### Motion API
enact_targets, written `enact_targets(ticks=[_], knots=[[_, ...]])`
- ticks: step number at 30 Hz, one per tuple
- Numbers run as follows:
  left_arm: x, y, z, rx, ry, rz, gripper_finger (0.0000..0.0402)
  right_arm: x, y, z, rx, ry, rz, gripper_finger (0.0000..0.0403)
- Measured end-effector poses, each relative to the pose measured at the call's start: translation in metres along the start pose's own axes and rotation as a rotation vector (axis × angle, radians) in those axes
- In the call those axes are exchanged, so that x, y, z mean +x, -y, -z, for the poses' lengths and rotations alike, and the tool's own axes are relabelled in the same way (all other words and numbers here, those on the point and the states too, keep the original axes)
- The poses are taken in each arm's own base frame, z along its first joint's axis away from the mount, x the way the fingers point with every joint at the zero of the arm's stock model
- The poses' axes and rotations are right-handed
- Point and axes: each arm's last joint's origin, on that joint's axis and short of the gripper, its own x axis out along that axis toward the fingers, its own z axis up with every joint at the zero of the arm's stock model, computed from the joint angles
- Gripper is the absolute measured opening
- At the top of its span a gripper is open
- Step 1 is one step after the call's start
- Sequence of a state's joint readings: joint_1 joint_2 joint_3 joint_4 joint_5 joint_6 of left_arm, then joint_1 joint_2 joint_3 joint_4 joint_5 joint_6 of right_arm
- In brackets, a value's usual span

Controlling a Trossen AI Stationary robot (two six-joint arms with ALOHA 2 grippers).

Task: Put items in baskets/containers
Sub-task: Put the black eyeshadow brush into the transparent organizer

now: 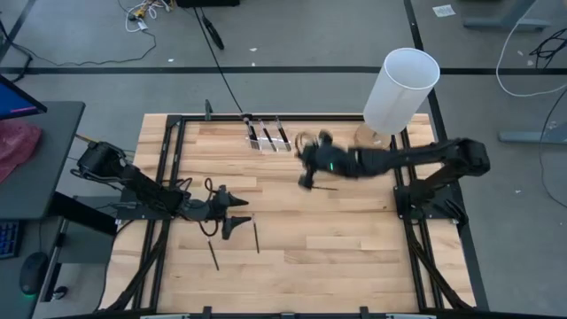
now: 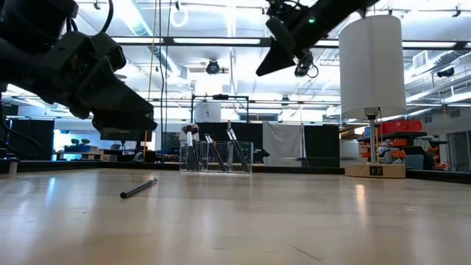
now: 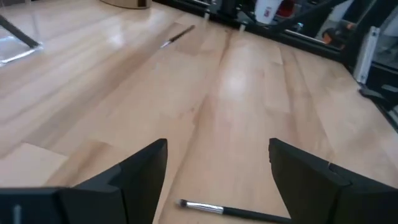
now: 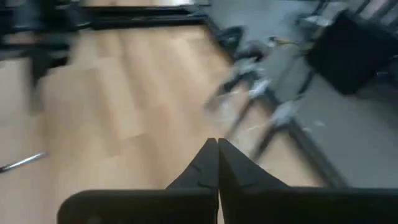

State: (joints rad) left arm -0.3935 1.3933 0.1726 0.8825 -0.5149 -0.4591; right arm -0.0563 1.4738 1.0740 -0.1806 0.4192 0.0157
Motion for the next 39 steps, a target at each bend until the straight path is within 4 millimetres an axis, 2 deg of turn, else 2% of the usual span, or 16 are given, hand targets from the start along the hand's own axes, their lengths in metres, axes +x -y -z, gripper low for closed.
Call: enact_targets(ticks=[2, 4, 7, 11, 16, 18, 22, 26, 32, 39], knots=[[0.0, 0.0, 0.0, 0.0, 0.002, -0.006, 0.0282, 0.002, 0.02, -0.012, -0.018, -0.016, -0.033, 0.0002], [0.0, 0.0, 0.0, 0.001, -0.001, -0.007, 0.0282, 0.003, 0.031, -0.018, -0.033, -0.023, -0.113, 0.0001], [0.0, 0.0, 0.001, -0.004, -0.003, -0.002, 0.0282, 0.006, 0.039, -0.003, -0.078, -0.135, -0.168, 0.0001], [-0.001, 0.002, 0.002, -0.019, -0.013, 0.016, 0.0281, 0.011, 0.039, 0.037, -0.088, -0.333, -0.168, 0.001], [-0.004, 0.007, 0.004, -0.011, -0.02, 0.042, 0.0281, -0.002, 0.033, 0.096, -0.051, -0.463, -0.164, 0.0068], [-0.005, 0.008, 0.005, -0.008, -0.021, 0.047, 0.0281, -0.007, 0.034, 0.12, -0.02, -0.454, -0.123, 0.0101], [-0.006, 0.01, 0.005, 0.001, -0.017, 0.049, 0.0281, -0.006, 0.038, 0.165, 0.032, -0.314, -0.046, 0.0167], [-0.006, 0.009, 0.005, 0.002, -0.015, 0.047, 0.0281, 0.002, 0.05, 0.199, 0.083, -0.22, 0.054, 0.0204], [-0.005, 0.008, 0.003, 0.017, 0.007, 0.019, 0.0281, 0.024, 0.076, 0.217, 0.176, -0.185, 0.183, 0.0199], [-0.004, 0.007, 0.001, 0.023, 0.024, 0.02, 0.0281, 0.049, 0.108, 0.218, 0.284, -0.172, 0.335, 0.0184]])
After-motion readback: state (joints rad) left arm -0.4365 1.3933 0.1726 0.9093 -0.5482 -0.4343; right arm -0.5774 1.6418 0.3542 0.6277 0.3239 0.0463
